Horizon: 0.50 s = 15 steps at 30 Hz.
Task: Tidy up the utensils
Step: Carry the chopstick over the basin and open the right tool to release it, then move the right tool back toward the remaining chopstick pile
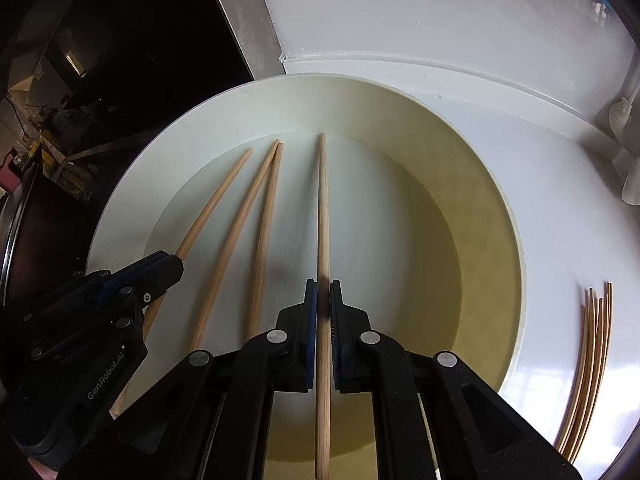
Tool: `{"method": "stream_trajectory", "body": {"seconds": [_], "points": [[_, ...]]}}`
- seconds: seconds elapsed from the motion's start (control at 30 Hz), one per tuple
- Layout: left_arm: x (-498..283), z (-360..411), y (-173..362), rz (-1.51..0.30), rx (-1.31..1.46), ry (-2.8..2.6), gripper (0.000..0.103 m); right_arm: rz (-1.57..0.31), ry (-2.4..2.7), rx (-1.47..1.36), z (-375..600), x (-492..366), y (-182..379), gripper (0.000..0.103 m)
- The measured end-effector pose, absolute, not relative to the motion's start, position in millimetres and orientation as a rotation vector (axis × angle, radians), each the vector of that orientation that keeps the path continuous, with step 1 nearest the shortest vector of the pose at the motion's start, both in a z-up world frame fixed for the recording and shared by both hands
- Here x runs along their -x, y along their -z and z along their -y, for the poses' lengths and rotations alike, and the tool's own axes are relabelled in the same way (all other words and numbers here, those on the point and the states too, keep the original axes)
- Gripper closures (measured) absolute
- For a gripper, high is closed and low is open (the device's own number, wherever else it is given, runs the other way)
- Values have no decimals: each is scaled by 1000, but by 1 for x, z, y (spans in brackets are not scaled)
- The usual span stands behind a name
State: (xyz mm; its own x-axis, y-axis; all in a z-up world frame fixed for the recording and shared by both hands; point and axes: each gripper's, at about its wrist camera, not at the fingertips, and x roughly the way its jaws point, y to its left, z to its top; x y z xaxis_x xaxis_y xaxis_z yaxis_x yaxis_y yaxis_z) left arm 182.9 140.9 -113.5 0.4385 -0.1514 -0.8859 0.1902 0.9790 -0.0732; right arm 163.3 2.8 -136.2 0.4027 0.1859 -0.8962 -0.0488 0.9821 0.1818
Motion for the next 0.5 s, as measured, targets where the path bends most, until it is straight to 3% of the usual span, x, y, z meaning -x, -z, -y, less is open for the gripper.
{"method": "stream_trajectory", "body": {"seconds": [0.3, 0.37, 0.43, 0.5], "points": [[-192, -147, 118, -1117, -43, 197, 93, -1172, -150, -120, -3, -167, 138, 97], [-193, -147, 117, -1118, -39, 187, 78, -1167, -150, -124, -2, -165, 137, 89], [-190, -152, 112, -1100, -29, 174, 51, -1148, -141, -122, -2, -170, 134, 87], [-187, -159, 105, -1075, -15, 155, 39, -1127, -136, -113, 0, -166, 126, 87]]}}
